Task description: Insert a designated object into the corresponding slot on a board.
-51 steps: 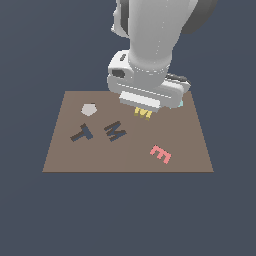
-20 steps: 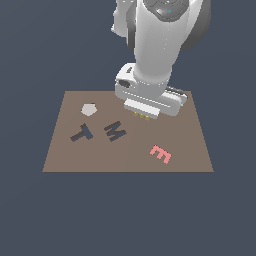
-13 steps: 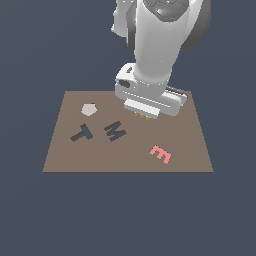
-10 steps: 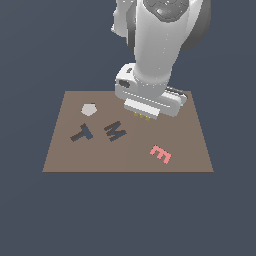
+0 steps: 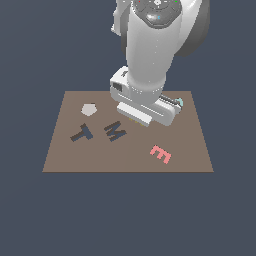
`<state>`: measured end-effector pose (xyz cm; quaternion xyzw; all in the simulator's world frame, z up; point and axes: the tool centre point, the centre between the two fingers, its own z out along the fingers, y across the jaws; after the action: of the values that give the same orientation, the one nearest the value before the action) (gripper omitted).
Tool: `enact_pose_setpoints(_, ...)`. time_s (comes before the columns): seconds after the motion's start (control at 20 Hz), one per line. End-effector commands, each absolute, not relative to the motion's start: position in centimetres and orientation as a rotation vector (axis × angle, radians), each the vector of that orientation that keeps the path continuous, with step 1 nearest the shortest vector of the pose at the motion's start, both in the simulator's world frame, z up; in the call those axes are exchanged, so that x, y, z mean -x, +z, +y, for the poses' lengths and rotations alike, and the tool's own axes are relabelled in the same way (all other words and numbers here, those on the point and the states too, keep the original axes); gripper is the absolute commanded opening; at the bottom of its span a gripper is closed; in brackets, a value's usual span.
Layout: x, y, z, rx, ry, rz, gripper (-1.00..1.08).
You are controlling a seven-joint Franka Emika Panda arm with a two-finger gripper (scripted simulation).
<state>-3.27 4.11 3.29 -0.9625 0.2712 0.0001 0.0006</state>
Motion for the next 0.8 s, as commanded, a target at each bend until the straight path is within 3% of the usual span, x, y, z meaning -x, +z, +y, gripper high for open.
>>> enact_pose_setpoints(0.0,2.3,3.4,3.2,2.992,-0.001,0.953,-1.00)
enact_pose_setpoints(0.75,-2.0,4.0,-3.5,2.735,0.001,1.543,-1.00)
